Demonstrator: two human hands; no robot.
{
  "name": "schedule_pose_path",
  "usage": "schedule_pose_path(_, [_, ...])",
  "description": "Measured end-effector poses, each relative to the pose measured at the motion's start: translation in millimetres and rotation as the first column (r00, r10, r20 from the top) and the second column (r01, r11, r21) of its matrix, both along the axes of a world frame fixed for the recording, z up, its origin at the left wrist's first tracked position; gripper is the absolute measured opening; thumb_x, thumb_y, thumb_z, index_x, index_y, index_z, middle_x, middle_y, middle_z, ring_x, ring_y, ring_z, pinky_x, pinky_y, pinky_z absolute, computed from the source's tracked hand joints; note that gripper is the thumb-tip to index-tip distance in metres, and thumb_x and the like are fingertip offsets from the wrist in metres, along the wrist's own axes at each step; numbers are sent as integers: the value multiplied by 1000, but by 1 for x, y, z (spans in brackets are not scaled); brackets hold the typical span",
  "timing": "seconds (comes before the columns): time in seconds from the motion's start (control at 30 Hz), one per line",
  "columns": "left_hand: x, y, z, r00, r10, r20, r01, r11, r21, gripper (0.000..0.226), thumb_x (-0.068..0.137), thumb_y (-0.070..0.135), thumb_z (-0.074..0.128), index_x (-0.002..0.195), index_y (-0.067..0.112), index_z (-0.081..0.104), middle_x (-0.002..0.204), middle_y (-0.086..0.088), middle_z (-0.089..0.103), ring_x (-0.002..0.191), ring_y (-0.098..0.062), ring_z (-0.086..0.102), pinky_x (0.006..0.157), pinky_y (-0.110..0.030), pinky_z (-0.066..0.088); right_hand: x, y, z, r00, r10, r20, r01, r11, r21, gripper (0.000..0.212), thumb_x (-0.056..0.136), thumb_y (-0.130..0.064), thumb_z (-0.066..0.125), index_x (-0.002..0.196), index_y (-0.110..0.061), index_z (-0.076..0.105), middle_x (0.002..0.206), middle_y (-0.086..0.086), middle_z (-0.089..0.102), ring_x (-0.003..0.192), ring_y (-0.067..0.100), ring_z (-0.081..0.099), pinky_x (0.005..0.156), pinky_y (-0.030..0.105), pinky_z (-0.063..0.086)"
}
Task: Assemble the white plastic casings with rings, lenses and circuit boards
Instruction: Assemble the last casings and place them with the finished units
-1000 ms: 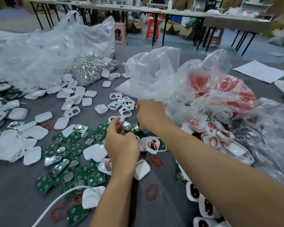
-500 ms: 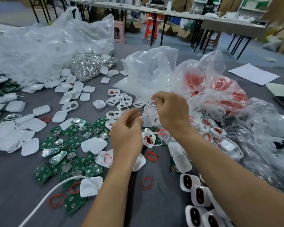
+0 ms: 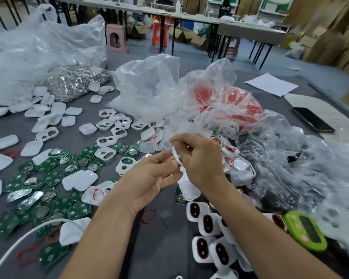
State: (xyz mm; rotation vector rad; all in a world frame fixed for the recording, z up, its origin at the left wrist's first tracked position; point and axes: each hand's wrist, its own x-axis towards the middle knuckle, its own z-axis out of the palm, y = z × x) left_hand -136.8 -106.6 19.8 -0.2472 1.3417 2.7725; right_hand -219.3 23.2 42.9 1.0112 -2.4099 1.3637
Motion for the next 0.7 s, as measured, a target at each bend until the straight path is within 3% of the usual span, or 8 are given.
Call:
schedule_pose_path(0.07, [0,2,-2,999,40,23,-40,999,-33,32,85,3,71,117,5,73,115,-19,62,104,-29,59,93,-37,58,-1,-3,-1,1000,-12,0,12,999,-36,17,95,-12,66,99,-20,80,79,1,72,79,20,65,75,35,54])
schedule_pose_path(0.17, [1,1,-2,999,20,31,-19,999,-28,36,92,18,71,122,0,66,114,-19,64,105,-30,61,89,-37,61,-2,-6,2,992,-11,-126,9,1000,-18,17,94,-18,65,100,-22,80,76,2,66,70,19,62,72,33,52])
schedule_pose_path(0.23, [0,0,2,997,64,37,-64,998,-13,37,90,21,68,119,-2,62,107,-16,70,96,-26,71,79,-33,63,-4,-9,2,987,-1,-161,5,1000,24,18,93,-18,63,101,-23,79,78,3,65,71,21,63,72,32,51])
schedule_pose_path(0.3, [-1,-1,6,967,246,62,-239,965,-103,21,88,16,70,104,4,63,87,-8,75,74,-16,74,58,-21,58,-11,-10,1,988,-71,-134,83,993,86,21,96,-16,61,107,-24,78,83,6,67,76,25,64,74,35,52])
schedule_pose_path(0.4, [-3,-8,5,824,565,37,-528,791,-310,9,92,4,71,96,12,71,71,2,74,60,-11,70,46,-17,49,-21,-17,-1,999,-42,-24,48,939,341,27,98,-13,59,111,-27,77,98,9,66,89,26,63,80,33,50])
schedule_pose_path(0.5, [-3,-14,-3,777,619,-114,-572,618,-539,27,94,4,67,103,27,78,70,14,72,59,-1,62,53,-15,49,-20,-31,-2,994,110,3,-92,807,583,29,88,-8,61,103,-26,78,97,9,68,93,28,62,78,33,51])
schedule_pose_path(0.57, [-2,-16,-9,795,578,-184,-524,502,-688,38,95,4,63,109,36,79,70,17,72,62,-3,57,58,-12,45,-18,-35,-1,991,127,-42,-67,744,664,26,85,-11,60,99,-25,77,95,6,72,92,30,64,76,36,53])
schedule_pose_path(0.7, [-2,-18,-12,797,588,-134,-481,485,-731,49,94,3,61,112,47,70,70,7,73,64,-15,61,66,-27,50,-18,-34,0,990,107,-95,-17,746,666,22,85,-17,62,99,-26,77,97,5,71,91,31,65,73,35,53])
